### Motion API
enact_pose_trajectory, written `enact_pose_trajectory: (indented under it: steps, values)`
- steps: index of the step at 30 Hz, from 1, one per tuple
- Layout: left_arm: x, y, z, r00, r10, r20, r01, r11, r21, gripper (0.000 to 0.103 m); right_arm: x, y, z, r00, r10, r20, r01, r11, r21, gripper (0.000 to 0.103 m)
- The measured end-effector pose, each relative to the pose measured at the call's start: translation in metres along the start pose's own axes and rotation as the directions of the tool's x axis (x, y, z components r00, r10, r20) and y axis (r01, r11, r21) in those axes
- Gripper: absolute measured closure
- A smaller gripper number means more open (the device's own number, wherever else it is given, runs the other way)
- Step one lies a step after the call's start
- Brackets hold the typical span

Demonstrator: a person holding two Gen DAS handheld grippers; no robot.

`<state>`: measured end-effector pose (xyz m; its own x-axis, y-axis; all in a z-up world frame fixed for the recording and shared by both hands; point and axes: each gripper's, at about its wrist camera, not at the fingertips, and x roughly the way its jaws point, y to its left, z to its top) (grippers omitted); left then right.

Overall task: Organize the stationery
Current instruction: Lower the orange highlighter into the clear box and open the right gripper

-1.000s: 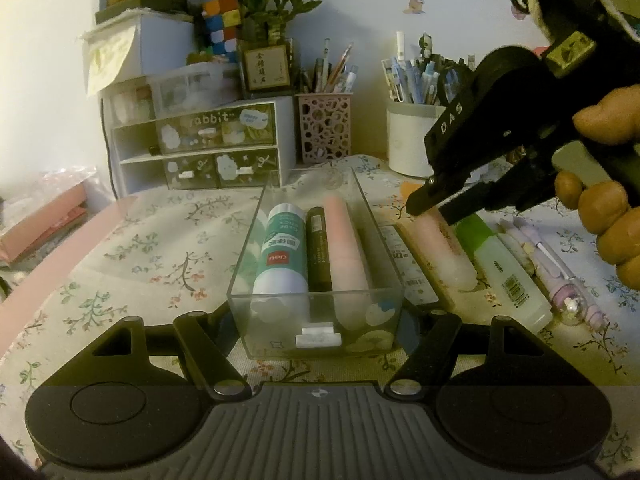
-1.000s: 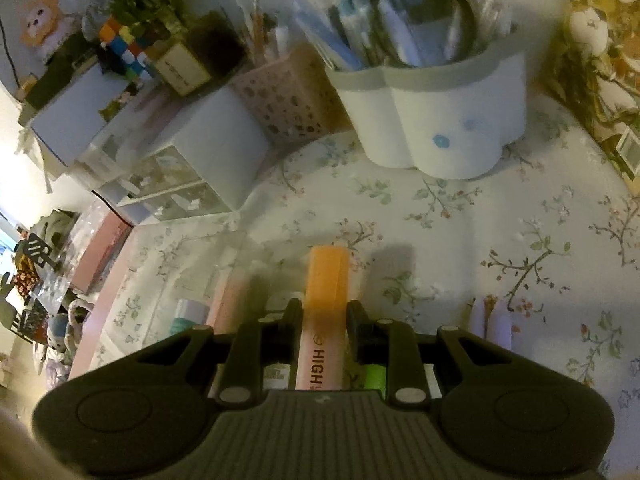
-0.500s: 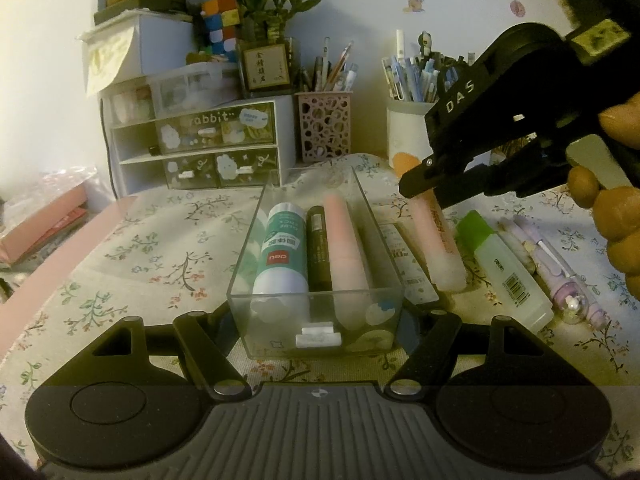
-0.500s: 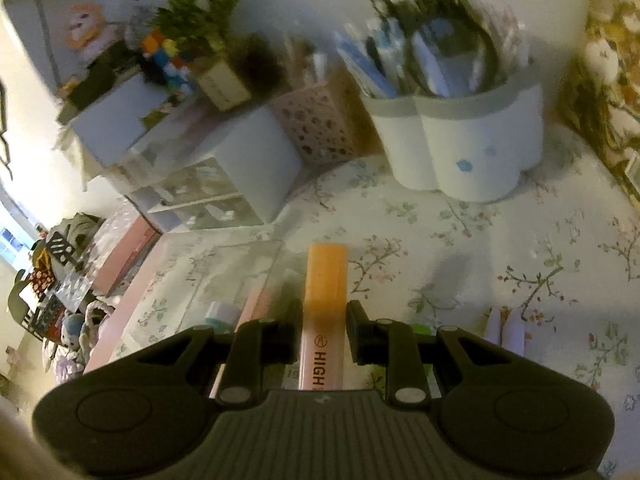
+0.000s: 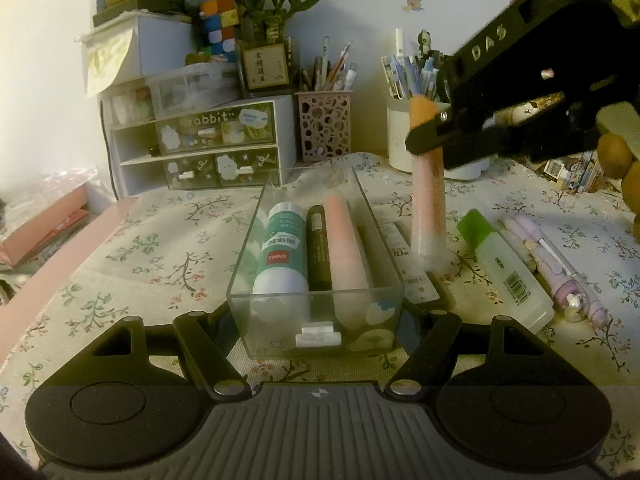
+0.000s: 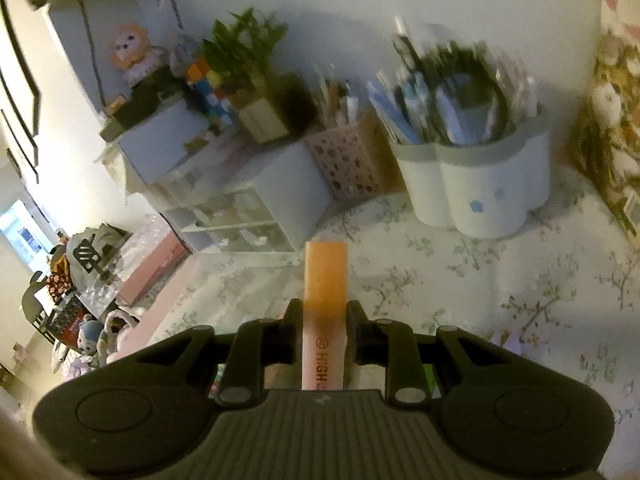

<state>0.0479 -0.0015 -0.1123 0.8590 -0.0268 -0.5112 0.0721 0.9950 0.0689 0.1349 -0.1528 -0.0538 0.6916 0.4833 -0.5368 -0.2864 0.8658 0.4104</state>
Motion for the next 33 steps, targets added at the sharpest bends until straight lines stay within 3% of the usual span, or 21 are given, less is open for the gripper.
enact_pose_trajectory:
  steps: [7,17,26,33]
  values:
    - [0.0,0.0,0.0,1.0,0.0,0.0,0.0,1.0,0.0,0.03,-0.009,0.013,0.002,0.998,0.01,0.055,-0.007,0.998,-0.063,0.076]
    - [0.0,0.0,0.0,1.0,0.0,0.0,0.0,1.0,0.0,0.03,-0.012,0.02,0.005,0.998,0.021,0.065,-0.015,0.997,-0.082,0.076]
    - [0.0,0.0,0.0,1.0,0.001,0.0,-0.001,1.0,0.001,0.03,-0.019,0.03,0.01,0.993,0.097,0.065,-0.092,0.992,-0.083,0.076]
    - [0.0,0.0,0.0,1.0,0.001,-0.001,-0.001,1.0,0.001,0.03,-0.007,0.037,0.005,0.985,0.174,0.001,-0.174,0.983,-0.062,0.076]
